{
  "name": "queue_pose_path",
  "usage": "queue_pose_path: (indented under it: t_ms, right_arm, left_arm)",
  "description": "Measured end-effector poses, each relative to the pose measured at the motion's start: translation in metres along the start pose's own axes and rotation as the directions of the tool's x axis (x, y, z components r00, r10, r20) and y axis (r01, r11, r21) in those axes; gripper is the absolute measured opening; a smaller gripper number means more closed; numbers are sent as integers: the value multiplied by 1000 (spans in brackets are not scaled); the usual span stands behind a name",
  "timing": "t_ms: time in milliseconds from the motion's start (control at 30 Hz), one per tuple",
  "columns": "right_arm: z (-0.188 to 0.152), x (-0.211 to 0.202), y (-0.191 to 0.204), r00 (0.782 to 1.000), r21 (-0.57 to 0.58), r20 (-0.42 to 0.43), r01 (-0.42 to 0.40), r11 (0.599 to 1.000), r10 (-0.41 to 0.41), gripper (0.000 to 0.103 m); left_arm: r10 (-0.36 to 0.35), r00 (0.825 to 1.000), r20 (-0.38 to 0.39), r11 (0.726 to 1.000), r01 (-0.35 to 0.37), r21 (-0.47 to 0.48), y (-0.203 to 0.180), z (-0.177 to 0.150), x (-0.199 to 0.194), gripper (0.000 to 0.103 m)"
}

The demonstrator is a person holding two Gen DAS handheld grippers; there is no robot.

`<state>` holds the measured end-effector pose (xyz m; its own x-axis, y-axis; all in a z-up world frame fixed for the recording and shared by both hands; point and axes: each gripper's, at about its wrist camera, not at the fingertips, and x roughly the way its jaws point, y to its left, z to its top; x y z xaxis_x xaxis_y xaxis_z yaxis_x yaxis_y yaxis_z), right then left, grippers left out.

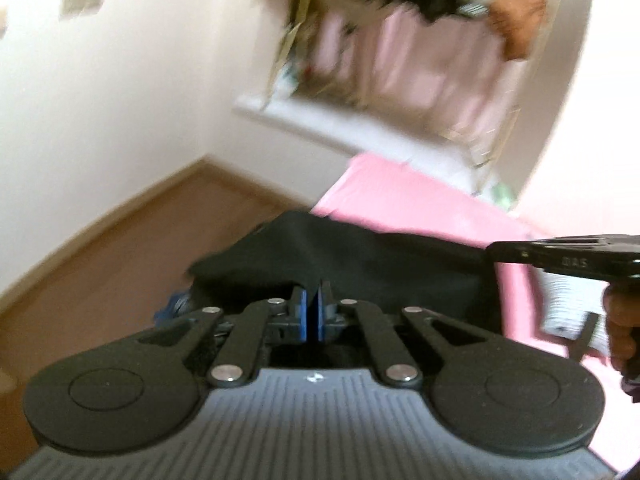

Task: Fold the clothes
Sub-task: 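Grasp the black jacket with the left tool while the right tool grasps it too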

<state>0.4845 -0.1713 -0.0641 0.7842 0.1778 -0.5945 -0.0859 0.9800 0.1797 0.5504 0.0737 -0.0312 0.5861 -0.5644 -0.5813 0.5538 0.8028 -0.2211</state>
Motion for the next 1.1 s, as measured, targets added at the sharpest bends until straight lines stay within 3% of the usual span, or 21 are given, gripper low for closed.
queue_pose_path:
  t_ms: [167, 233, 367, 533, 600, 633, 833, 933, 1000, 1067, 1100]
  right_arm:
    - [-11, -151, -24, 984, 89, 169, 46, 995, -61, 0]
    - [-38, -204, -39, 985, 102, 149, 76, 992, -91, 0]
    - [-103, -261, -62, 991, 68, 68, 110, 992, -114, 0]
    - [-156, -271, -54, 998, 18, -21, 60, 998, -60, 0]
    - [-172, -266, -42, 998, -21, -58, 31, 999, -32, 37]
    - [-178, -258, -31, 997, -50, -77, 12, 999, -16, 79]
    - [-201, -189, 69, 989, -277, -100, -129, 952, 105, 82]
    - [-206, -151, 120, 988, -374, -57, -157, 914, 146, 101]
    - [-200, -128, 148, 985, -399, -11, -160, 903, 170, 101]
    - [-190, -105, 164, 990, -402, 16, -123, 907, 141, 99]
    - [-185, -94, 168, 993, -390, 16, -104, 915, 120, 91]
  left_arm:
    - [-104, 992, 77, 988, 94, 126, -85, 11, -70, 1]
    - [-129, 988, 88, 979, 113, 167, -125, 3, -95, 0]
    - [-116, 989, 92, 973, 94, 209, -192, -36, -131, 0]
    - [-22, 1000, 15, 991, 20, 131, -221, -100, -152, 0]
    - [-2, 1000, 2, 996, 2, 91, -213, -118, -161, 0]
    - [1, 1000, 1, 997, -1, 76, -205, -120, -164, 0]
    - [-61, 998, 33, 997, 59, 49, -150, -93, -180, 0]
    - [-127, 992, 8, 990, 126, 63, -125, -78, -182, 0]
    - [-168, 986, -19, 983, 169, 77, -114, -72, -178, 0]
    - [-186, 981, -47, 978, 190, 88, -104, -70, -175, 0]
    - [-186, 981, -62, 977, 191, 92, -100, -71, -174, 1]
